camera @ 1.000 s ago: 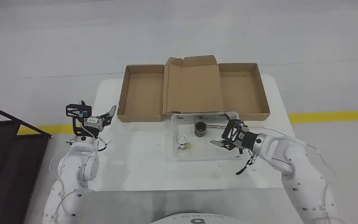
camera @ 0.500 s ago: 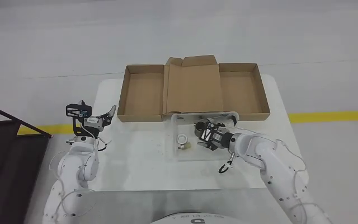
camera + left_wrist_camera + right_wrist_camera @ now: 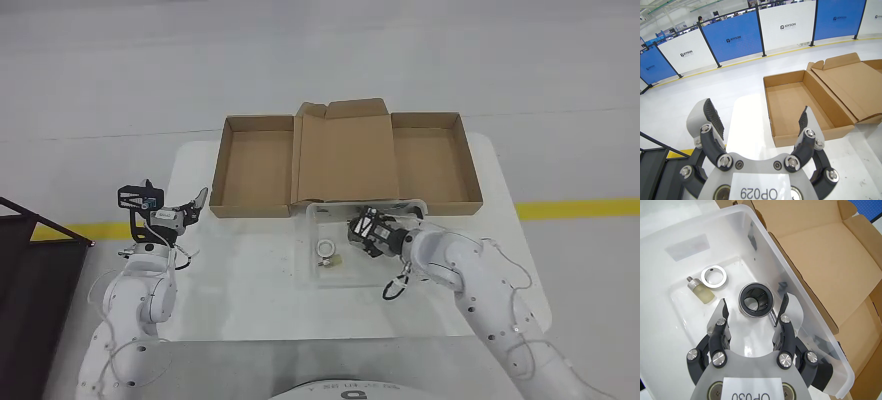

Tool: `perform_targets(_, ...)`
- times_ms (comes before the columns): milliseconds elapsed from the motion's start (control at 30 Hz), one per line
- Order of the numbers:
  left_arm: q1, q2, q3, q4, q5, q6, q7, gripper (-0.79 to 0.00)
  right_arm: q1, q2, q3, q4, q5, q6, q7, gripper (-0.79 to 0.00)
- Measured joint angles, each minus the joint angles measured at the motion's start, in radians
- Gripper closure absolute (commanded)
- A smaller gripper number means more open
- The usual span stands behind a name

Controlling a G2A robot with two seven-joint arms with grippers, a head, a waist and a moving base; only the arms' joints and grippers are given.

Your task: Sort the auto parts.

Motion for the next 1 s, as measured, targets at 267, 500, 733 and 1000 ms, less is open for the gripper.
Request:
perform_targets(267,0.0,0.0,0.0,0.0,0.0,0.0,0.0,-0.785,0.04,-0.008,-0.041,0.044,0.005,0.032,0.014,-0.573)
perform_targets(500,0.0,0.0,0.0,0.0,0.0,0.0,0.0,-0.785,0.062,-0.014,-0.074,0.069,0.007,0.036,0.021,-0.536)
perform_targets(733,0.0,0.0,0.0,0.0,0.0,0.0,0.0,-0.785,0.078,-0.018,-0.101,0.092,0.003,0.04,0.023,-0.385)
perform_targets(1000,0.0,0.0,0.0,0.0,0.0,0.0,0.0,-0.785,0.074,-0.016,-0.102,0.094,0.002,0.038,0.012,0.0)
